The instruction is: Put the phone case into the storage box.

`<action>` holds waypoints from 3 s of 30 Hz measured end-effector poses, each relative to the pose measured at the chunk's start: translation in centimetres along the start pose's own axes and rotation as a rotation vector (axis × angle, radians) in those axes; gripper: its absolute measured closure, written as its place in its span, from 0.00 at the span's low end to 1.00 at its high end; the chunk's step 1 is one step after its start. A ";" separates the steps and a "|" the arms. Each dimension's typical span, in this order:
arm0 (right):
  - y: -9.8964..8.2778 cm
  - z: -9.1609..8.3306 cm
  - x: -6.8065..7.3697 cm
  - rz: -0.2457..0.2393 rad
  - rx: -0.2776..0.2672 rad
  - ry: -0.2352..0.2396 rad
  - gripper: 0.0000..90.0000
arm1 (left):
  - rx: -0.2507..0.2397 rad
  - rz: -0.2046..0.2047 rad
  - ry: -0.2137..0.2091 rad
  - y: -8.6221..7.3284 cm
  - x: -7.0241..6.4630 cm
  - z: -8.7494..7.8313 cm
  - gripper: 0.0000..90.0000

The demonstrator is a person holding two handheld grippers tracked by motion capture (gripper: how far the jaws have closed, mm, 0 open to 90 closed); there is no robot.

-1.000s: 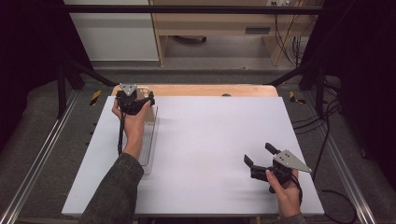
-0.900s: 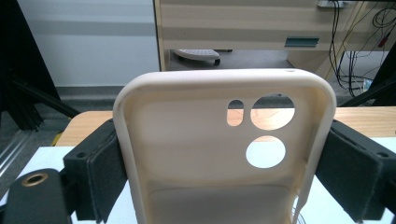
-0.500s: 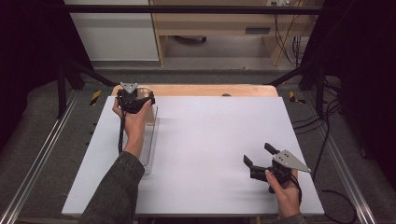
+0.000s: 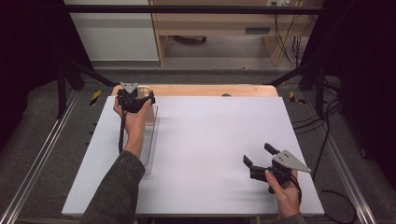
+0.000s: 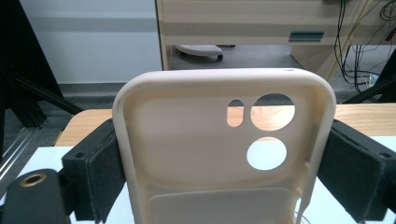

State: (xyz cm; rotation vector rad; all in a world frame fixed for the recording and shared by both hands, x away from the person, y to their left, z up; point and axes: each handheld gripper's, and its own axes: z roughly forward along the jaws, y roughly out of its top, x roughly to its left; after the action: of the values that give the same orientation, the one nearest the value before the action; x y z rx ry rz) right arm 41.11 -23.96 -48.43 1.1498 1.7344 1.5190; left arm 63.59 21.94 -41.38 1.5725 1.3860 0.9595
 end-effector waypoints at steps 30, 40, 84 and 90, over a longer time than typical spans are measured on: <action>0.1 -0.1 0.0 0.001 0.003 0.000 0.04 | -0.050 -0.039 -0.035 -0.1 0.7 -0.2 0.05; 0.1 0.0 0.0 0.000 0.004 0.001 0.04 | -0.091 -0.036 -0.039 0.0 0.9 -0.6 0.05; 0.2 -0.1 0.3 -0.005 -0.003 -0.002 0.04 | -0.088 0.046 -0.126 0.4 0.5 -2.4 0.03; 0.1 -0.1 0.3 -0.005 0.000 -0.005 0.04 | -0.083 0.043 -0.163 0.3 0.2 -3.0 0.03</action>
State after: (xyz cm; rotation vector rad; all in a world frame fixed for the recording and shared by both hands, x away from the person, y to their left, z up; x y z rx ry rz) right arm 40.91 -23.71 -48.26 1.1478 1.7323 1.5124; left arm 60.98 22.39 -39.92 1.5866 1.1890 0.8821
